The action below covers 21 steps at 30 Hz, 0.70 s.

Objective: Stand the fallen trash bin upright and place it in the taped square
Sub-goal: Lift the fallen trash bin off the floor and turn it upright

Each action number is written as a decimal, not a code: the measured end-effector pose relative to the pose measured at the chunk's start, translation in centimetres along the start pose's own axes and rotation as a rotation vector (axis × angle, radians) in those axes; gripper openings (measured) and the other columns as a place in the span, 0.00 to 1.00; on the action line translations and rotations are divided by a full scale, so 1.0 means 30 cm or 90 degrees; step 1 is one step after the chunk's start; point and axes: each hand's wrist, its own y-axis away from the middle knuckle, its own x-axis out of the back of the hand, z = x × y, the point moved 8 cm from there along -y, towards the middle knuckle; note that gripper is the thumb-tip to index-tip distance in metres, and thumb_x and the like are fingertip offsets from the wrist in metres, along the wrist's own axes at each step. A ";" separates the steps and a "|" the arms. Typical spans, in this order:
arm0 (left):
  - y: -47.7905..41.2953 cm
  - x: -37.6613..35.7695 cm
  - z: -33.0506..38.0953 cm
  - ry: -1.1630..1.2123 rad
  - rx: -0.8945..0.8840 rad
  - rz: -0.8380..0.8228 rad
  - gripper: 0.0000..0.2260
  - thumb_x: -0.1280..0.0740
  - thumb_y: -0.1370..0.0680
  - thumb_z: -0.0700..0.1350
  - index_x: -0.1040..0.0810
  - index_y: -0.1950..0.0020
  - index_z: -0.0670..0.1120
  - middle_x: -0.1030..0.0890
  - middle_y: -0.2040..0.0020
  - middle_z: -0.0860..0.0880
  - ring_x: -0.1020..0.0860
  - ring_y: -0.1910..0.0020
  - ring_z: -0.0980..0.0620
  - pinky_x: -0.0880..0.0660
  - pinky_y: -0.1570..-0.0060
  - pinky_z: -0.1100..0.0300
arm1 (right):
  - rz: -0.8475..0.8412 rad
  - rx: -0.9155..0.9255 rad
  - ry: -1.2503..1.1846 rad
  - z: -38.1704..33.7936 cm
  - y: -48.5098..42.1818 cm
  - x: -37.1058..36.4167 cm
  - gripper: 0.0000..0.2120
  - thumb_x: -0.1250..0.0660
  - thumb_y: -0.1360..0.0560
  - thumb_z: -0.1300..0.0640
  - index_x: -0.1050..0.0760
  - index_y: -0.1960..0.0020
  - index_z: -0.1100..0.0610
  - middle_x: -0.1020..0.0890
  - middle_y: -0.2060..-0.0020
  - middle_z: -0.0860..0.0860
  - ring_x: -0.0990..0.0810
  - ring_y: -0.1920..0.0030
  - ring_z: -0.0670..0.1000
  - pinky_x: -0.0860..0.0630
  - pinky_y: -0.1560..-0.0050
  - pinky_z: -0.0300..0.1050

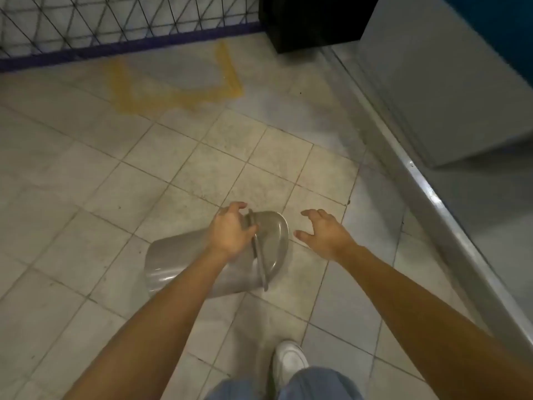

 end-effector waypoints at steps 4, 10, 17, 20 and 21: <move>-0.045 -0.115 -0.069 -0.006 -0.015 -0.015 0.25 0.28 0.29 0.52 0.30 0.35 0.47 0.22 0.43 0.44 0.24 0.44 0.46 0.31 0.51 0.60 | -0.013 -0.019 -0.055 0.049 -0.083 -0.128 0.30 0.38 0.25 0.46 0.42 0.28 0.55 0.35 0.30 0.56 0.35 0.32 0.56 0.36 0.34 0.50; -0.101 -0.218 -0.114 -0.043 0.008 -0.029 0.27 0.27 0.30 0.49 0.30 0.35 0.41 0.23 0.41 0.41 0.25 0.43 0.43 0.29 0.46 0.56 | -0.039 -0.039 -0.104 0.070 -0.177 -0.259 0.31 0.39 0.25 0.44 0.43 0.27 0.55 0.34 0.30 0.56 0.33 0.32 0.56 0.36 0.36 0.47; -0.098 -0.227 -0.111 0.040 0.028 0.004 0.20 0.29 0.31 0.44 0.26 0.41 0.43 0.19 0.54 0.46 0.23 0.54 0.48 0.33 0.64 0.65 | -0.035 -0.035 -0.139 0.056 -0.205 -0.290 0.30 0.37 0.25 0.46 0.40 0.28 0.57 0.29 0.33 0.58 0.29 0.36 0.57 0.33 0.38 0.48; -0.079 -0.217 -0.117 0.096 0.048 0.019 0.23 0.28 0.32 0.43 0.26 0.38 0.43 0.18 0.54 0.45 0.24 0.57 0.51 0.32 0.61 0.64 | -0.027 -0.023 -0.125 0.045 -0.198 -0.283 0.29 0.37 0.25 0.48 0.40 0.28 0.58 0.29 0.33 0.58 0.29 0.36 0.57 0.33 0.39 0.47; -0.073 -0.210 -0.118 0.112 0.048 0.022 0.23 0.28 0.32 0.43 0.26 0.38 0.43 0.19 0.57 0.47 0.25 0.59 0.52 0.32 0.62 0.65 | -0.021 -0.018 -0.128 0.041 -0.194 -0.279 0.28 0.38 0.25 0.48 0.40 0.29 0.58 0.29 0.33 0.58 0.29 0.36 0.57 0.33 0.40 0.45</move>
